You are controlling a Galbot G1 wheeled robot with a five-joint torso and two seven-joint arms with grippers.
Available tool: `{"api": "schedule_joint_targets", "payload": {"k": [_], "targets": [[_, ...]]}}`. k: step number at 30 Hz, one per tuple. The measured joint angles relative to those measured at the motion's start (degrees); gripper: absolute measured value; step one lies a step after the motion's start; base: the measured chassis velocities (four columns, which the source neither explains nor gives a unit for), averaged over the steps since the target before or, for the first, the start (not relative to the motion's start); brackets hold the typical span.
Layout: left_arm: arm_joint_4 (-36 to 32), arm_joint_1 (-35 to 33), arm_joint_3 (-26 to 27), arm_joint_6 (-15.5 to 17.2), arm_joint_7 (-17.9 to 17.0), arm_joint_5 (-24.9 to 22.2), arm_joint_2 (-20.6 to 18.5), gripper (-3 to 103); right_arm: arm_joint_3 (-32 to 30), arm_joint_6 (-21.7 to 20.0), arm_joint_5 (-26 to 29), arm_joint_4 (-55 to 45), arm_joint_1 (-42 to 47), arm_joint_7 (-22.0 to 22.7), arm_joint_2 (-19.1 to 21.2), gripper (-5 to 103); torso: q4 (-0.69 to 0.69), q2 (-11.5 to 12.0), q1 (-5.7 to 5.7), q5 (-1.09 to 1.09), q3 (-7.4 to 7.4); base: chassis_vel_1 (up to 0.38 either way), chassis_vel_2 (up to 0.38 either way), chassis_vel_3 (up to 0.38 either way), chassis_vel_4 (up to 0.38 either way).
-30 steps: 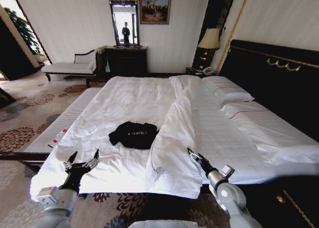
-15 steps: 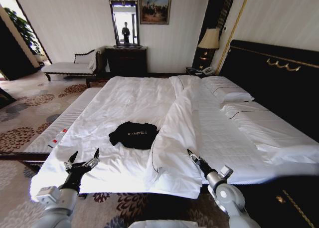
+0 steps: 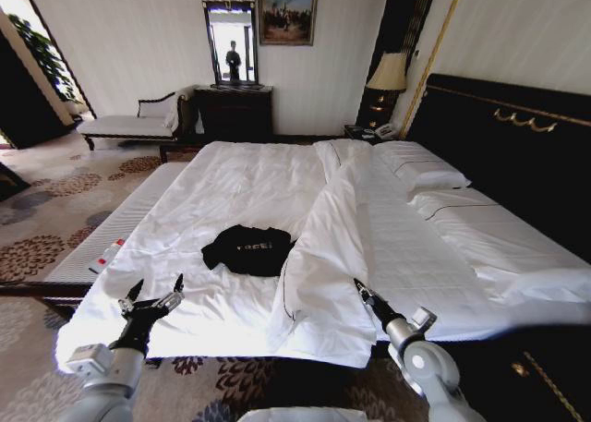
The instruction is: Fold the clothes on the bed.
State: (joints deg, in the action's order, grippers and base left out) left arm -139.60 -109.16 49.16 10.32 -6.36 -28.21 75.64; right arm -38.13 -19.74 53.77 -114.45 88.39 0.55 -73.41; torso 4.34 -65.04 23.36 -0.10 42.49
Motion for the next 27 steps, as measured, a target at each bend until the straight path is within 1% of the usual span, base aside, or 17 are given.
{"api": "schedule_joint_targets", "payload": {"k": [4,9,11,12,14,15,17,18,19,22,24,27], "targets": [[0.2,0.0,0.0,-0.1,0.0,0.0,0.1,100,-0.5,0.0,-0.3,-0.8,0.4,0.1,-0.2,1,0.0,0.0,0.0,0.0,0.0,0.0,0.0,0.0,0.0],[0.2,0.2,0.0,-0.2,0.0,0.0,0.0,100,-3.3,0.1,-1.5,-2.8,1.2,0.8,-0.7,1,-0.01,0.0,0.0,0.0,0.0,0.0,0.0,0.0,0.0],[0.4,0.4,0.0,-0.2,0.0,0.0,0.0,100,-7.7,0.4,-3.5,-4.1,2.3,1.5,-1.3,1,-0.01,0.0,0.0,0.0,0.0,0.0,0.0,0.0,0.0],[0.4,0.4,0.0,-0.2,0.0,0.0,0.0,100,-7.7,0.4,-3.5,-4.1,2.3,1.5,-1.3,1,-0.01,0.0,0.0,0.0,0.0,0.0,0.0,0.0,0.0],[0.5,0.5,0.0,-0.3,0.0,0.0,0.0,100,-10.8,1.1,-6.2,-4.6,3.5,1.8,-1.6,1,-0.01,0.0,0.0,0.01,0.0,0.0,0.0,0.0,0.0],[0.7,0.5,-0.2,-0.3,-0.1,0.0,0.1,100,-13.9,1.7,-8.8,-5.0,4.7,1.9,-2.0,1,0.01,0.0,0.0,0.01,0.0,0.0,0.0,0.0,0.0],[0.9,0.6,-0.7,-0.3,-0.1,0.2,0.1,100,-18.7,2.5,-11.6,-5.1,6.3,2.2,-2.6,1,0.02,0.0,0.0,0.01,0.0,0.0,0.0,0.0,0.0],[0.9,0.6,-0.7,-0.3,-0.1,0.2,0.1,100,-18.7,2.5,-11.6,-5.1,6.3,2.2,-2.6,1,0.02,0.0,0.0,0.01,0.0,0.0,0.0,0.0,0.0],[1.0,0.7,-0.8,-0.3,-0.1,0.2,0.0,100,-20.1,2.7,-12.1,-5.2,6.7,2.4,-2.9,1,0.02,0.0,0.0,0.01,0.0,0.0,0.0,0.0,0.0],[1.3,1.0,-1.2,-0.3,-0.3,0.3,-0.6,100,-26.4,3.5,-13.6,-6.0,8.9,3.8,-3.9,1,0.02,0.0,0.0,0.0,0.0,0.0,0.0,0.0,0.0],[1.4,1.1,-1.3,-0.3,-0.3,0.2,-0.7,100,-27.2,3.8,-14.1,-6.2,9.3,4.1,-4.1,1,0.03,0.0,0.0,0.0,0.0,0.0,0.0,0.0,0.0],[1.5,1.4,-1.5,-0.2,-0.7,0.2,-1.6,100,-30.7,5.9,-19.4,-6.8,10.6,5.2,-5.1,1,0.02,0.0,0.0,0.0,0.0,0.0,0.0,0.0,0.0]]}}
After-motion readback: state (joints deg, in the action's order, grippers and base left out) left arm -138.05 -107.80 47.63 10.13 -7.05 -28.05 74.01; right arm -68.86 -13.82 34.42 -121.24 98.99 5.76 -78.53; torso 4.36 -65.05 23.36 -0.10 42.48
